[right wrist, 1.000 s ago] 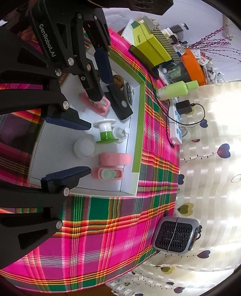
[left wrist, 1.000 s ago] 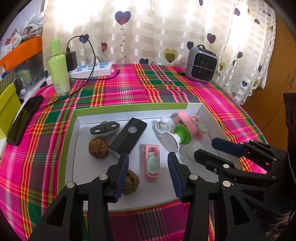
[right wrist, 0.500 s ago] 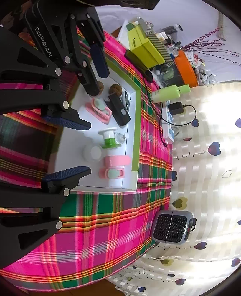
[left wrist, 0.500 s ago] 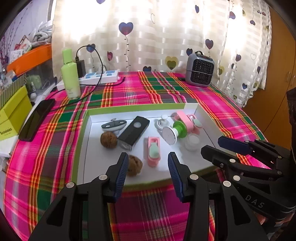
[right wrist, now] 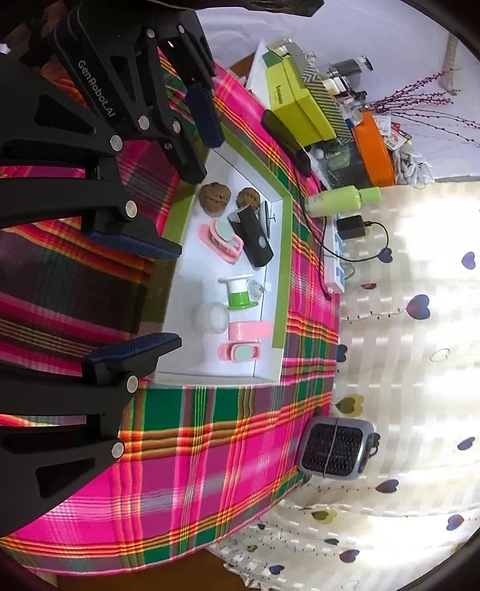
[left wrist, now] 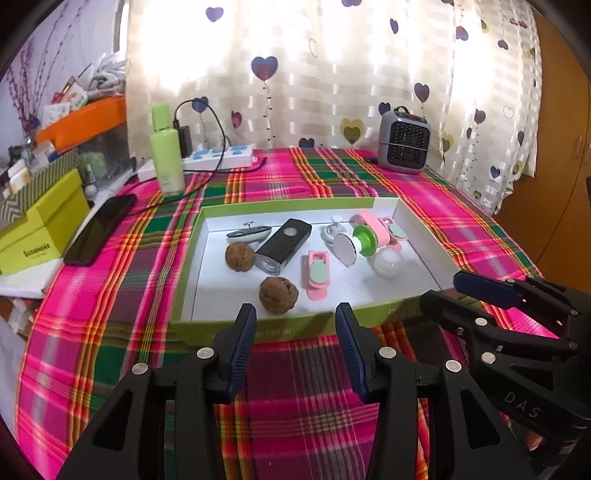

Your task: Organize objects

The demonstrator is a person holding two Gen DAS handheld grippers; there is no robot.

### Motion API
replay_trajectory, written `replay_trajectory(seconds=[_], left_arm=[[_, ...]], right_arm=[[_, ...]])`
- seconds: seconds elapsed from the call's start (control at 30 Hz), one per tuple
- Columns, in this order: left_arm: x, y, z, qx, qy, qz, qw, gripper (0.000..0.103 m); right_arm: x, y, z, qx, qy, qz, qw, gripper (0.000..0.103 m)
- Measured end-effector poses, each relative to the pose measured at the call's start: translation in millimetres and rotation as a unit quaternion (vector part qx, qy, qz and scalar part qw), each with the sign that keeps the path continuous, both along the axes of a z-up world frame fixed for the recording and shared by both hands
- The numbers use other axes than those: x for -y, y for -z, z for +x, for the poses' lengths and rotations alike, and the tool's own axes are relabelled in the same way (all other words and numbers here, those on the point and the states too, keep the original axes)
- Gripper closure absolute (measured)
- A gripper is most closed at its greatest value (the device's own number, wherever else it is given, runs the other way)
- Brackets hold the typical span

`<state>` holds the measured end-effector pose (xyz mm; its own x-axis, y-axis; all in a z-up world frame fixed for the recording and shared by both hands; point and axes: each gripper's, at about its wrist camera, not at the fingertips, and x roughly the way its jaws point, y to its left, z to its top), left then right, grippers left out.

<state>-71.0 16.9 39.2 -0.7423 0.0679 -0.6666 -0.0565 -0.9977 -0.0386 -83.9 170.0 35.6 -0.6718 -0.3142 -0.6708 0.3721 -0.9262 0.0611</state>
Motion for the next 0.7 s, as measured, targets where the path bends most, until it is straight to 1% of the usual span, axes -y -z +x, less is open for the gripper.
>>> replay_trajectory(seconds=[0.2, 0.33, 0.47, 0.5, 0.6, 0.7], left_arm=[[5, 7, 9, 0.007, -0.012, 0.001, 0.9999, 0.06], [4, 16, 12, 0.019, -0.013, -0.006, 0.9997, 0.06], [6, 24, 14, 0.033, -0.02, -0.012, 0.9992, 0.06], [6, 26, 14, 0.039, -0.022, -0.012, 0.9989, 0.06], [10, 27, 15, 0.04, -0.031, -0.008, 0.9987, 0.06], [12, 30, 12, 0.053, -0.036, -0.01, 0.9979, 0.059]], right_arm=[[1, 5, 11, -0.001, 0.005, 0.011, 1.0, 0.06], [2, 13, 15, 0.008, 0.01, 0.016, 1.0, 0.06], [3, 21, 15, 0.019, 0.025, 0.037, 0.999, 0.06], [2, 24, 15, 0.025, 0.03, 0.042, 0.998, 0.06], [-1, 25, 13, 0.029, 0.04, 0.045, 0.998, 0.06], [-1, 29, 11, 0.042, 0.046, 0.054, 0.997, 0.06]])
